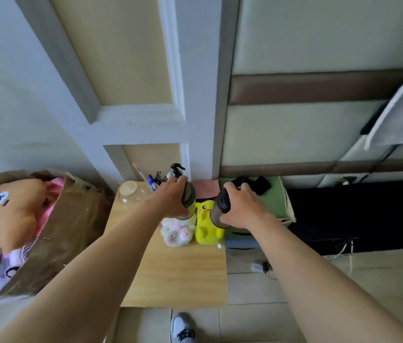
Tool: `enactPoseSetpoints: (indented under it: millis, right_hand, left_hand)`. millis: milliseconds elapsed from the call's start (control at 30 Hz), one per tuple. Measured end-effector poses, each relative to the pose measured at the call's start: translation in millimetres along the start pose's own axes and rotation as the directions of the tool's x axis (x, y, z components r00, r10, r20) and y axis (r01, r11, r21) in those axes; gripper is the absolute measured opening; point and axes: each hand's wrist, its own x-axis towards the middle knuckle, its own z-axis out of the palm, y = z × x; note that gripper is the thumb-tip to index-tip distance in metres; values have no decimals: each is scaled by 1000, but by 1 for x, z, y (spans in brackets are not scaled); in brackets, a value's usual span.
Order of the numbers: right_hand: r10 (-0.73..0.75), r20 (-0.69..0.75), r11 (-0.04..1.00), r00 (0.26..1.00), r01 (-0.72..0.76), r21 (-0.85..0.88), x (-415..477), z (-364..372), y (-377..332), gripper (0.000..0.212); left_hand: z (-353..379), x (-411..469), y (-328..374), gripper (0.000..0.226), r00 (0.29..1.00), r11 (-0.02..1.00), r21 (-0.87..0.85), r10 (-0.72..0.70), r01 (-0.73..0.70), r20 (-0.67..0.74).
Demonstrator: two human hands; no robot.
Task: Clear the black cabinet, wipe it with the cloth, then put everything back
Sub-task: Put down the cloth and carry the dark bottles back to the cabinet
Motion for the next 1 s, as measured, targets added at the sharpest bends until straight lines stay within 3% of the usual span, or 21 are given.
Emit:
enactPoseSetpoints:
  millis: [200,500,1000]
  right_hand:
    - [144,-121,989,982,-141,33,-96,-48,116,78]
    - [406,-264,914,875,-383,137,-238,-84,267,85]
    - [741,-287,671,606,-660,338,-399,-91,398,80]
  left_hand:
    - [-1,-22,150,80,984,984,43,176,-175,-18]
    - [29,-58,351,84,890,889,46,456,-456,4]
    - [65,-97,543,87,658,652,89,750,-753,69]
